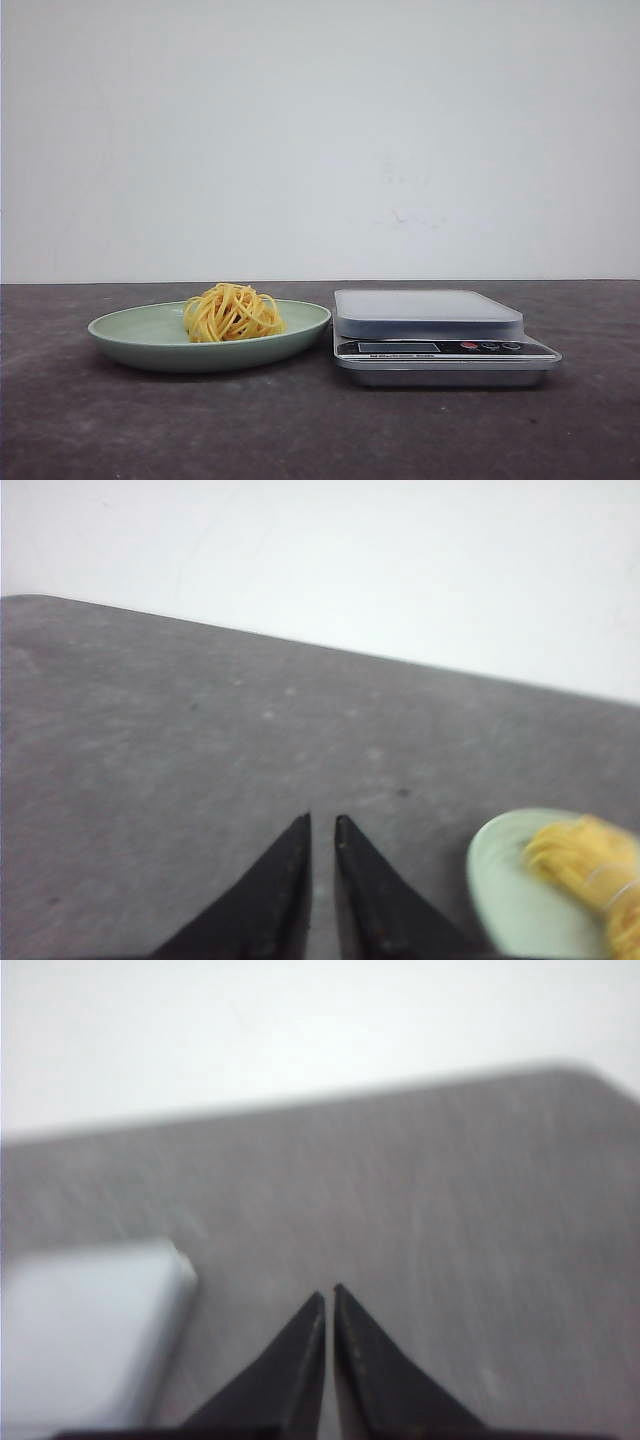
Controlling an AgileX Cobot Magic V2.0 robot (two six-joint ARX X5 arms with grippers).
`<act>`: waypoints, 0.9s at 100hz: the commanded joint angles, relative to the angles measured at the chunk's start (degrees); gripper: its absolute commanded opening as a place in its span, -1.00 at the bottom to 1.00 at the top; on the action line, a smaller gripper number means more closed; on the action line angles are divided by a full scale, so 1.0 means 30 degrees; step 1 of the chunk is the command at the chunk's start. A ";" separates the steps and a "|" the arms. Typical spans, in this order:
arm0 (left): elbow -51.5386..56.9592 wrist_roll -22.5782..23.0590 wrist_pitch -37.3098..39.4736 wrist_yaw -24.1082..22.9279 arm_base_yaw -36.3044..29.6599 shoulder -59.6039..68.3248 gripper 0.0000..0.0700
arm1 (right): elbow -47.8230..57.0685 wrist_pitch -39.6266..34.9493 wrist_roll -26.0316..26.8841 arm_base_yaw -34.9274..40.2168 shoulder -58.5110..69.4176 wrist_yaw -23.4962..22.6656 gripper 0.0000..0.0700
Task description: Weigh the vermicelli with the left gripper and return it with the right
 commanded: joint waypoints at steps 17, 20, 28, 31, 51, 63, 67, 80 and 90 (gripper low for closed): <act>0.5326 -0.1217 -0.1049 0.0087 -0.0204 0.2310 -0.97 | 0.4794 -0.1107 0.0750 0.0022 0.1479 -0.0044 -0.98; 0.6135 -0.1122 -0.1545 0.0095 -0.0204 0.2900 -0.97 | 0.5457 -0.1625 0.0750 0.0022 0.1902 -0.0080 -0.99; 0.8320 -0.1027 -0.3060 0.0262 -0.0204 0.4714 -0.97 | 0.7140 -0.3053 0.0750 0.0022 0.3118 -0.0590 -0.99; 0.9122 -0.1035 -0.3614 0.0466 -0.0204 0.5413 -0.97 | 0.7752 -0.3504 0.0743 0.0022 0.3606 -0.0852 -0.98; 1.3151 -0.1035 -0.5683 0.2688 -0.0204 0.9675 -0.89 | 1.1358 -0.5544 0.0342 0.0022 0.6579 -0.2091 -0.79; 1.4462 -0.1049 -0.6149 0.4364 -0.0204 1.1409 0.07 | 1.3187 -0.6594 -0.0189 0.0022 0.8189 -0.2543 0.49; 1.4732 -0.1064 -0.6164 0.5064 -0.0204 1.1744 0.14 | 1.3610 -0.6849 -0.0328 0.0029 0.8575 -0.2710 0.50; 1.5059 -0.1224 -0.6127 0.6251 -0.0211 1.2225 0.14 | 1.4433 -0.7388 -0.0590 0.0022 0.9238 -0.3096 0.50; 1.5059 -0.1523 -0.6091 0.6739 -0.0248 1.2517 0.13 | 1.4535 -0.7409 -0.0495 0.0029 0.9464 -0.3789 0.50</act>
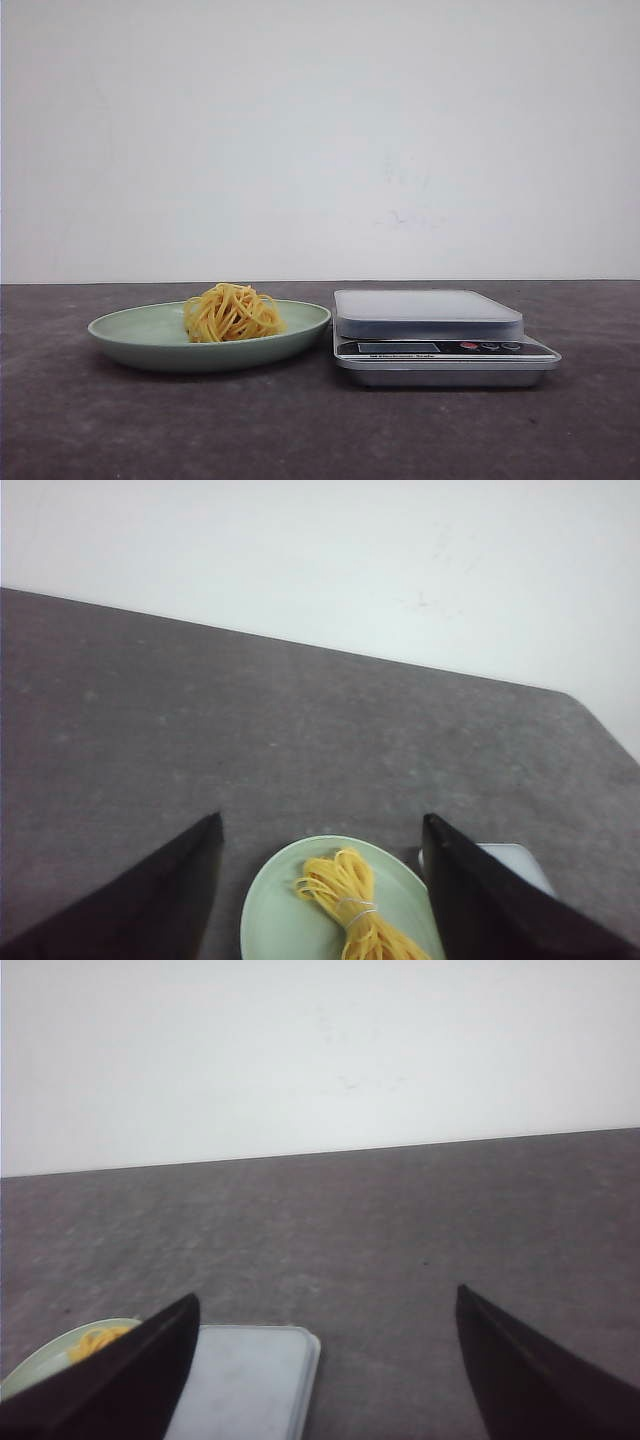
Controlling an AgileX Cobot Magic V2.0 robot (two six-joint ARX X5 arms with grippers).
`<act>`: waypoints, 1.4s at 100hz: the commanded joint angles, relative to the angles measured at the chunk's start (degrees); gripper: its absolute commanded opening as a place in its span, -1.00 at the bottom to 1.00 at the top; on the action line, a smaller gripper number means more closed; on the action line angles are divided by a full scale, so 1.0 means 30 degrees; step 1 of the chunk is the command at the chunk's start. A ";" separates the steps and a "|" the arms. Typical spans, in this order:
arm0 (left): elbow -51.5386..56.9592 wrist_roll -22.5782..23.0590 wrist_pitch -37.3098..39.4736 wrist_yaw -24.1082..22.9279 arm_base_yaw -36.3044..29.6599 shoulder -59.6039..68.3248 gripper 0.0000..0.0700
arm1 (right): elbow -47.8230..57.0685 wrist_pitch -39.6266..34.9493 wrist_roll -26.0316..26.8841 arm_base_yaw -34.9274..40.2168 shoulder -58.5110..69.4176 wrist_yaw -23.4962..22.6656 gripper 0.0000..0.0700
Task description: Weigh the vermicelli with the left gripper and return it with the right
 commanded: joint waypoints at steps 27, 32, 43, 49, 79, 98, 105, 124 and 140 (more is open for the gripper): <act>0.1093 -0.1647 0.0233 0.0641 -0.1814 0.4044 0.13 | 0.0437 -0.0925 -0.0182 0.0044 0.1035 -0.1188 0.51; 0.1574 -0.1887 0.0080 0.0612 -0.2302 0.5217 0.13 | 0.0437 -0.0991 -0.0204 0.0058 0.1151 -0.1188 0.51; 0.3206 -0.2011 -0.0663 0.0430 -0.3504 0.8080 0.13 | 0.0437 -0.1020 -0.0211 0.0219 0.1304 -0.1501 0.51; 0.4430 -0.2004 -0.1253 0.0153 -0.4182 0.9763 0.13 | 0.0437 -0.0998 -0.0211 0.0328 0.1435 -0.1617 0.51; 1.0965 -0.1574 -0.5136 -0.2091 -0.6754 1.7333 0.12 | 0.0437 -0.1151 -0.0350 0.0809 0.1537 -0.1676 0.52; 1.2990 -0.1588 -0.7191 -0.2455 -0.7337 2.0728 0.12 | 0.0437 -0.1647 -0.0816 0.1158 0.1537 -0.1661 0.54; 1.2990 -0.1770 -0.7351 -0.2550 -0.7453 2.1631 0.12 | 0.0437 -0.1829 -0.0838 0.1268 0.1537 -0.1661 0.54; 1.2990 -0.2004 -0.7949 -0.2798 -0.7847 2.3758 0.13 | 0.0437 -0.2171 -0.1049 0.1472 0.1537 -0.1668 0.55; 1.2990 -0.2157 -0.7446 -0.2841 -0.8349 2.4691 0.13 | 0.0437 -0.2463 -0.1064 0.1545 0.1537 -0.1676 0.55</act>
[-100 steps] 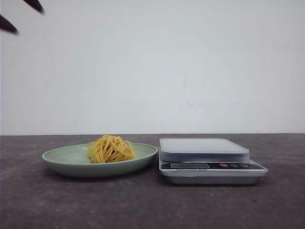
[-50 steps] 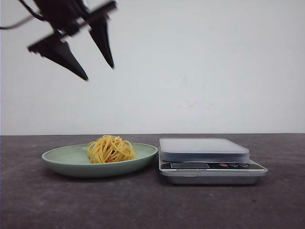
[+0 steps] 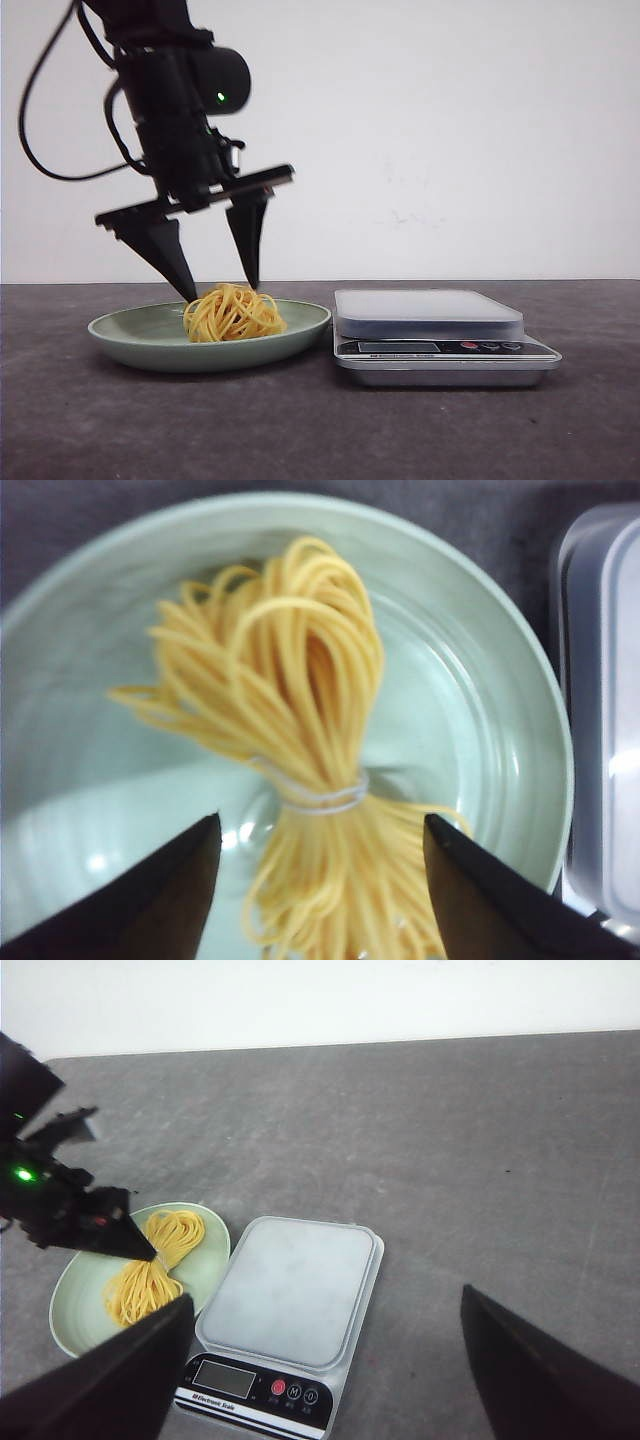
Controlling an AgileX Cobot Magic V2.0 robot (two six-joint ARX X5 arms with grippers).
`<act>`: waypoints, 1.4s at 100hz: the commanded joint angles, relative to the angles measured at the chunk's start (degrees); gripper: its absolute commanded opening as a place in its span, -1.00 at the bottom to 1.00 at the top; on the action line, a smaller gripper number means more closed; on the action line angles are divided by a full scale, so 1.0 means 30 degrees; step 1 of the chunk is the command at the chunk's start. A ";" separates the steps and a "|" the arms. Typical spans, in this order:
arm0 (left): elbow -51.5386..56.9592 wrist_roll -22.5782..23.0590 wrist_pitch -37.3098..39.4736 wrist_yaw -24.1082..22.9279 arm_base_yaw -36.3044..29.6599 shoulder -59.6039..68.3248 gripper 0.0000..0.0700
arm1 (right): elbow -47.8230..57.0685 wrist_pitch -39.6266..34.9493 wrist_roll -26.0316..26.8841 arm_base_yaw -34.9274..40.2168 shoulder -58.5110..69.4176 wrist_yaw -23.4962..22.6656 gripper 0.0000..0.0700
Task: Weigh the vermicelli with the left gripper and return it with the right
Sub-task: 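Lower the left gripper onto the yellow vermicelli bundle on the plate, then grasp and lift the vermicelli, carry it over the scale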
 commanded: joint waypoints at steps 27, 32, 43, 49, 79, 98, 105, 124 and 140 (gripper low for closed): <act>0.0386 -0.0291 0.0291 -0.0168 -0.0517 0.1741 0.10 | 0.0372 -0.0204 -0.0160 0.0066 0.0073 -0.0080 0.55; 0.0386 -0.0255 0.0401 -0.0182 -0.0517 0.1814 -0.15 | 0.0372 -0.0226 -0.0160 0.0066 0.0073 -0.0080 0.54; 0.0386 0.0226 0.0787 -0.0175 -0.0517 0.1807 -0.99 | 0.0372 -0.0248 -0.0160 0.0066 0.0073 -0.0066 0.54; 0.0393 0.0240 0.0794 -0.0175 -0.0517 0.1800 -0.96 | 0.0372 -0.0248 -0.0160 0.0066 0.0073 -0.0051 0.54; 0.1253 0.1027 0.0102 -0.0153 -0.0517 0.1231 -0.97 | 0.0372 -0.0379 -0.0168 0.0066 0.0073 -0.0051 0.54; 0.2528 0.1144 0.0153 0.0860 -0.0539 -0.0656 -0.97 | 0.0372 -0.0685 -0.0168 0.0066 0.0073 -0.0051 0.54; 0.3060 0.0976 0.0102 0.2164 -0.0576 -0.1195 -0.97 | 0.0372 -0.0699 -0.0168 0.0066 0.0073 -0.0044 0.54; 0.3832 -0.0474 0.1537 0.5697 -0.1231 -0.1741 -0.97 | 0.0372 -0.0692 -0.0168 0.0066 0.0073 -0.0051 0.54; 0.3832 -0.1770 0.3381 0.6630 -0.2266 -0.1654 -0.97 | 0.0372 -0.0772 -0.0226 0.0066 0.0066 -0.0058 0.54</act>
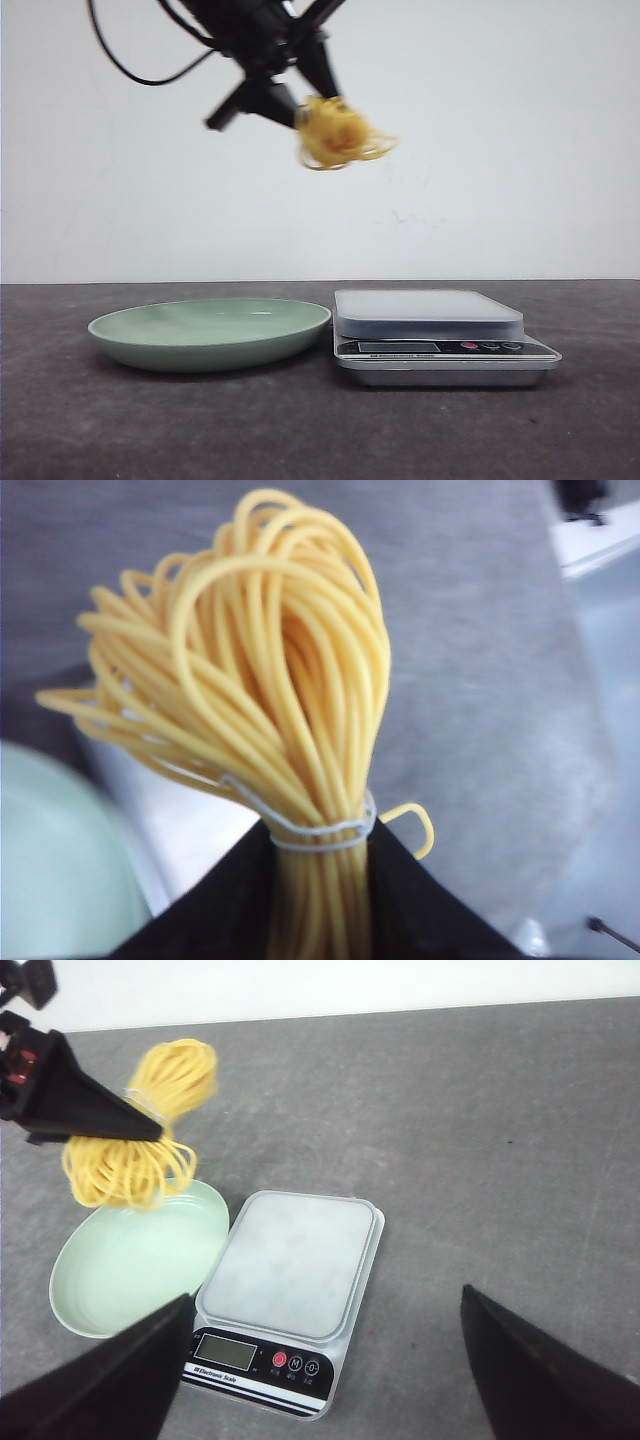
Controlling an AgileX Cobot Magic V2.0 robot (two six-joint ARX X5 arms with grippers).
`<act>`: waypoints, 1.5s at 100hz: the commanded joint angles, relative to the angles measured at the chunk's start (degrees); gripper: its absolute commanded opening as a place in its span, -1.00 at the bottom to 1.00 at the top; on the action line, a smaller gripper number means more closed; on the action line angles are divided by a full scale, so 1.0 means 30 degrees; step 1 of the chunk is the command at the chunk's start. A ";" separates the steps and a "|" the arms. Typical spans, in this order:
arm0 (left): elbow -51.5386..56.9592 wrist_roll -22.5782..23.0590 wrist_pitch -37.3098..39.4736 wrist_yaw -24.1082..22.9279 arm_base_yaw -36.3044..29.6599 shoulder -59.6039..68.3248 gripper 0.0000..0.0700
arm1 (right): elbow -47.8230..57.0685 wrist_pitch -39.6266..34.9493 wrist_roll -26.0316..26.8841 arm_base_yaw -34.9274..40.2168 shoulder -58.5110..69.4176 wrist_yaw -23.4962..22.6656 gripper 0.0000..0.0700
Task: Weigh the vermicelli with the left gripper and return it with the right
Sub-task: 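Grasp and lift the vermicelli, carry it over the scale, then lower the vermicelli onto the scale and open the left gripper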
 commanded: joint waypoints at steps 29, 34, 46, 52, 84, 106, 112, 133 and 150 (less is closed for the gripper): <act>0.0328 -0.2098 0.2273 0.0204 -0.1923 0.1581 -0.97 | 0.0372 0.0073 -0.0219 0.0066 0.0066 -0.0066 0.54; 0.0328 -0.2331 0.2412 0.0204 -0.1982 0.1909 -0.97 | 0.0372 0.0066 -0.0219 0.0066 0.0066 -0.0073 0.54; 0.0328 -0.2747 0.2645 0.0211 -0.2004 0.2761 -0.97 | 0.0372 0.0029 -0.0248 0.0066 0.0058 -0.0066 0.54; 0.0328 -0.2805 0.2732 0.0284 -0.2004 0.3228 -0.97 | 0.0372 0.0022 -0.0270 0.0066 0.0058 -0.0058 0.54; 0.0328 -0.2914 0.2943 0.0510 -0.2004 0.5574 -0.97 | 0.0372 0.0007 -0.0284 0.0066 0.0066 -0.0058 0.54; 0.0328 -0.2703 0.3024 0.0474 -0.2004 0.5996 -0.66 | 0.0372 -0.0153 -0.0357 0.0066 0.0066 -0.0058 0.54; 0.0328 -0.2710 0.3198 0.0488 -0.2004 0.5989 -0.18 | 0.0372 -0.0219 -0.0372 0.0066 0.0066 -0.0058 0.54; 0.0342 -0.2535 0.3089 0.0510 -0.1902 0.5916 0.24 | 0.0372 -0.0270 -0.0401 0.0066 0.0066 -0.0058 0.54; 0.0364 -0.1362 0.1982 -0.0117 -0.1392 0.5399 0.24 | 0.0372 -0.0364 -0.0408 0.0066 0.0066 -0.0051 0.54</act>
